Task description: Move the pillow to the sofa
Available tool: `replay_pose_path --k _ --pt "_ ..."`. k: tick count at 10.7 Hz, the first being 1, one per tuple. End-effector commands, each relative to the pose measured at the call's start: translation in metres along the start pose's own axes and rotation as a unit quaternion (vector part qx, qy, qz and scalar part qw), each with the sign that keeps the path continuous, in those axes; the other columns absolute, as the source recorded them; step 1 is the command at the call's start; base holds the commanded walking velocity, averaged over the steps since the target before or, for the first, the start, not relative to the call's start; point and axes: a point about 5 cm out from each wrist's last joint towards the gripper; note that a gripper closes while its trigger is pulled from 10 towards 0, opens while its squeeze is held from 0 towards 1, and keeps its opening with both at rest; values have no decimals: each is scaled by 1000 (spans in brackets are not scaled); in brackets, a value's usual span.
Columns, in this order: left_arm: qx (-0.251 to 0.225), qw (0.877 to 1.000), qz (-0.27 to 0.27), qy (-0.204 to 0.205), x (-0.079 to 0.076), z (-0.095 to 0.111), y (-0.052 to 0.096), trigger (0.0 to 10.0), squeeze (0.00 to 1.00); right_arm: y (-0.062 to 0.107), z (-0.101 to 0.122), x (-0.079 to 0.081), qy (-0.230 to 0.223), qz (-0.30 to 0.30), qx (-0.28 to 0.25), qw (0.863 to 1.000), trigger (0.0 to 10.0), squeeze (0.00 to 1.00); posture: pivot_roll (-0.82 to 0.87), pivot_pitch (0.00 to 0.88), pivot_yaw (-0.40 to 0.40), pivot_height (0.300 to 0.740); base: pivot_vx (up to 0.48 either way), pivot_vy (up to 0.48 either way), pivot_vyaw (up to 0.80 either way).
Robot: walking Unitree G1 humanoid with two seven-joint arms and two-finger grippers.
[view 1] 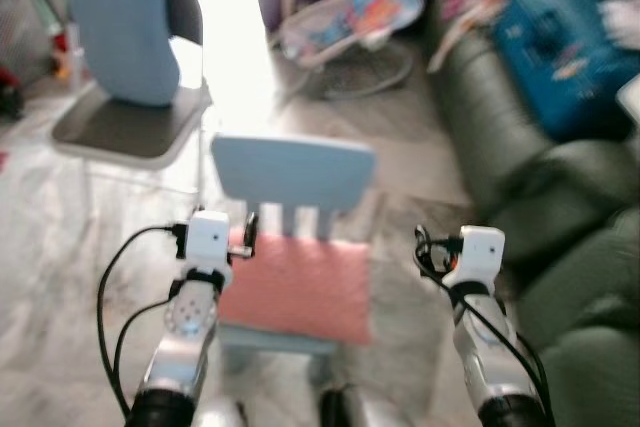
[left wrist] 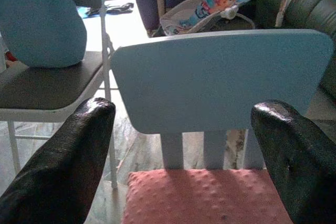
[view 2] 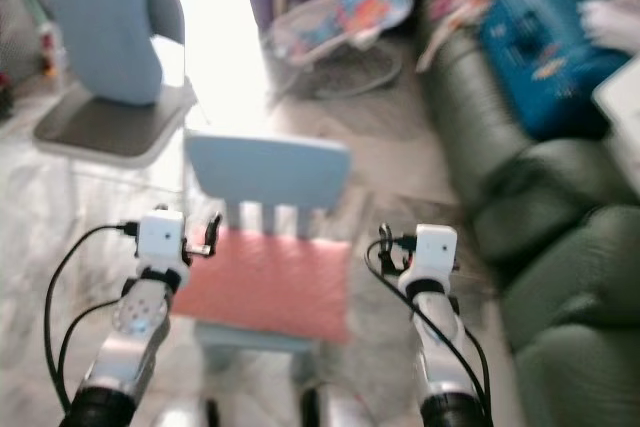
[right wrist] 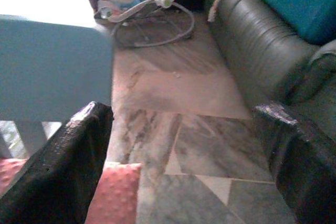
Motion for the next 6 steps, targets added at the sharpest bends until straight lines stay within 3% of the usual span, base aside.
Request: replay_pose_path --k 1,6 --pt "9 1000 3 -5 4 -4 2 10000 0 0 -1 -1 0 -3 3 1000 10000 0 -11 106 -87 740 0 0 0" --pt "14 1000 20 -12 13 -7 3 10000 0 0 -1 2 3 3 6 1000 10000 0 -1 113 -84 740 0 0 0"
Point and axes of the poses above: a point about 5 cm out from each wrist's last joint towards the gripper, its own y axis pointing back from the gripper into the wrist, its own z axis along the axis of the wrist's last joint, x = y × z, and after that the axes turned 14 degrees about -y, right-handed
